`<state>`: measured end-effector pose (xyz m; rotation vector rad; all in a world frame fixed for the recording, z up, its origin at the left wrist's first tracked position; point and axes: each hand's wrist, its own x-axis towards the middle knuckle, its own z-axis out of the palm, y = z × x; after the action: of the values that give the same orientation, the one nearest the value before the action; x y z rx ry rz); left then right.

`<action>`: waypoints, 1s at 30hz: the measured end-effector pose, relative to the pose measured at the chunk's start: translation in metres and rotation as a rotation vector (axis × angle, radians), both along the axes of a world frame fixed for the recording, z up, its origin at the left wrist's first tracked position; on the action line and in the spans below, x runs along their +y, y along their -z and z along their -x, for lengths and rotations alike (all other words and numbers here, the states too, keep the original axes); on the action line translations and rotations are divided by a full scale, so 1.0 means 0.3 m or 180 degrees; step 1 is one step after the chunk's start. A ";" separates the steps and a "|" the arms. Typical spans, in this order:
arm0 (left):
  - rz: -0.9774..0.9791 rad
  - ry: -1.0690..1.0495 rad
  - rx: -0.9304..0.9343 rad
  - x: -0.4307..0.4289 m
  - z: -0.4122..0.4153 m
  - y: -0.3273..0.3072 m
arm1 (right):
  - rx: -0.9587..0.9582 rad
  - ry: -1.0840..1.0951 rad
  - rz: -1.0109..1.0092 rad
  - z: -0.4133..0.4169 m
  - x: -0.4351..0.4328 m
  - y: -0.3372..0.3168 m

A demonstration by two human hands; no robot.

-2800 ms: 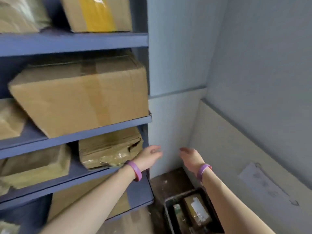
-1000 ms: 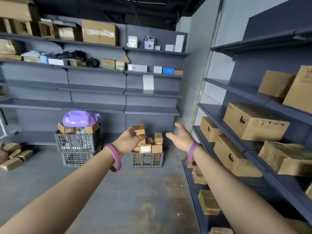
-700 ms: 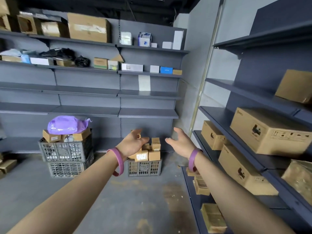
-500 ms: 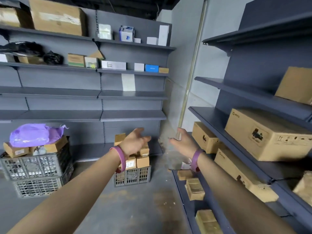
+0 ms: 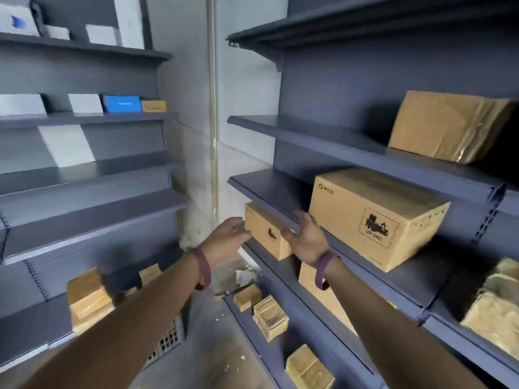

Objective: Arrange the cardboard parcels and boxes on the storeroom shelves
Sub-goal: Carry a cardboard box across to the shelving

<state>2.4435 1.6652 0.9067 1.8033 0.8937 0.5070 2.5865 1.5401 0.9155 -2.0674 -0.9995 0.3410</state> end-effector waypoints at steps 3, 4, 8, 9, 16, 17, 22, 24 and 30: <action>-0.0023 0.0289 -0.0005 0.067 -0.185 0.002 | -0.0336 0.0528 -0.0016 -0.184 -0.015 0.025; -0.0079 0.0379 -0.0024 0.080 -0.249 -0.003 | -0.0446 0.0689 -0.0009 -0.243 -0.025 0.030; -0.0287 0.0740 0.0034 0.092 -0.512 -0.025 | -0.0801 0.1363 0.0012 -0.444 -0.090 0.043; -0.0332 0.0815 0.0046 0.089 -0.571 -0.026 | -0.0950 0.1524 0.0116 -0.479 -0.117 0.045; -0.0235 0.0874 0.0004 0.121 -0.908 -0.020 | -0.0867 0.2089 -0.0125 -0.612 -0.334 0.069; -0.0197 0.0769 -0.0072 0.132 -0.938 -0.020 | -0.0735 0.2128 -0.0194 -0.618 -0.354 0.073; -0.0048 0.0503 -0.0327 0.173 -1.052 -0.007 | -0.0121 0.2354 -0.0522 -0.625 -0.382 0.082; 0.0016 0.0440 -0.0443 0.206 -1.077 0.006 | 0.0030 0.2392 -0.0596 -0.633 -0.355 0.083; 0.0458 0.0683 -0.0428 0.322 -1.155 0.010 | 0.0943 0.2659 -0.1347 -0.693 -0.235 0.080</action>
<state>2.7901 1.7619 0.9037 1.6887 0.6201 0.4107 2.7945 1.4696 0.8915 -1.7843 0.0199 -0.0119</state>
